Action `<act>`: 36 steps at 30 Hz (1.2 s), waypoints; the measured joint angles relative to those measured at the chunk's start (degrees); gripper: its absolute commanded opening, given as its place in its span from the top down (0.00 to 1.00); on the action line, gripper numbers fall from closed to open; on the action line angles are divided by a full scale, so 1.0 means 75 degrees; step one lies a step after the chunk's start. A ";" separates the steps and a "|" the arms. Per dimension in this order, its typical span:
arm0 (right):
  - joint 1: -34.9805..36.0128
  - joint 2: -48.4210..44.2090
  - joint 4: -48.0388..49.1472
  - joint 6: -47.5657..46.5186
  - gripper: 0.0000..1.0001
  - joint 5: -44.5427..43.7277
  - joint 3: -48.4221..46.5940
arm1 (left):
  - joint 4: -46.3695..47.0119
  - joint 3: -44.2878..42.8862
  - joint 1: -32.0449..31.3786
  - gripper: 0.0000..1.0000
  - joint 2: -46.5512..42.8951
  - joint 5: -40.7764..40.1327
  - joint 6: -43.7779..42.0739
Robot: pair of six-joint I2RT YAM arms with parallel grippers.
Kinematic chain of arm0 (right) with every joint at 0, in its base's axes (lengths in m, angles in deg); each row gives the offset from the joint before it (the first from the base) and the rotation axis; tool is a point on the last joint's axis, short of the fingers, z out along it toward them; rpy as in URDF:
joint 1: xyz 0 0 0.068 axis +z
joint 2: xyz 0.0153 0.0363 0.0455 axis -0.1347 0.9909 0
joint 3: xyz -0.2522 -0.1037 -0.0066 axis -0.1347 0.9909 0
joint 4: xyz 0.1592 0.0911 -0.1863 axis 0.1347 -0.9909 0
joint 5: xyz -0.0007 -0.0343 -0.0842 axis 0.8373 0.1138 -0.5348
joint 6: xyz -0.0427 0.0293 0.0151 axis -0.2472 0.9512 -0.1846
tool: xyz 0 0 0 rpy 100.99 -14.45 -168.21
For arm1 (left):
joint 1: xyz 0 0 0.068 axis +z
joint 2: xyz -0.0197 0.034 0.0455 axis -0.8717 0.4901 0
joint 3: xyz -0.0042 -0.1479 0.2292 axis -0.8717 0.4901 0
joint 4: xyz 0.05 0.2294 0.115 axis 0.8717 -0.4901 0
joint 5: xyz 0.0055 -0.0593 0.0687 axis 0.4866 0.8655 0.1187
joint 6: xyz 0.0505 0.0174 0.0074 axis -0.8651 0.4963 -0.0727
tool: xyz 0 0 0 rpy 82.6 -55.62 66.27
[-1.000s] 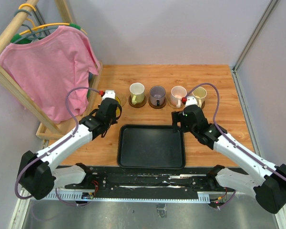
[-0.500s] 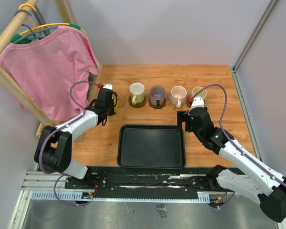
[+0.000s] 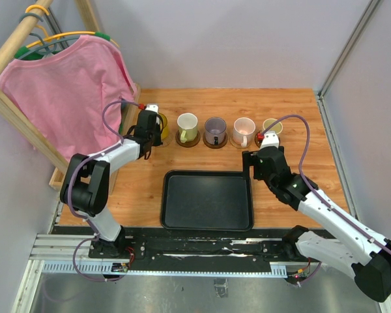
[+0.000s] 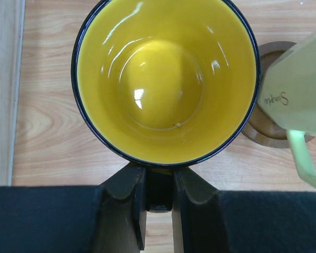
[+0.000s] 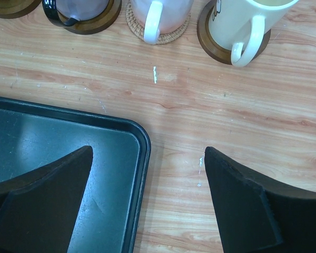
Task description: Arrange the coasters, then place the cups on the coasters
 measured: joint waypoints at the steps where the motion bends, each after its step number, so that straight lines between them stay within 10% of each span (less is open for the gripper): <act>1: 0.0000 0.0000 0.0000 0.0000 0.12 -0.0006 0.0000 | 0.0015 0.0000 0.0032 0.99 0.0047 0.0015 0.0000; 36: 0.0000 0.0085 0.0000 0.0006 0.12 -0.0003 0.0000 | 0.0277 0.0067 0.0140 0.99 0.0420 0.0376 0.0262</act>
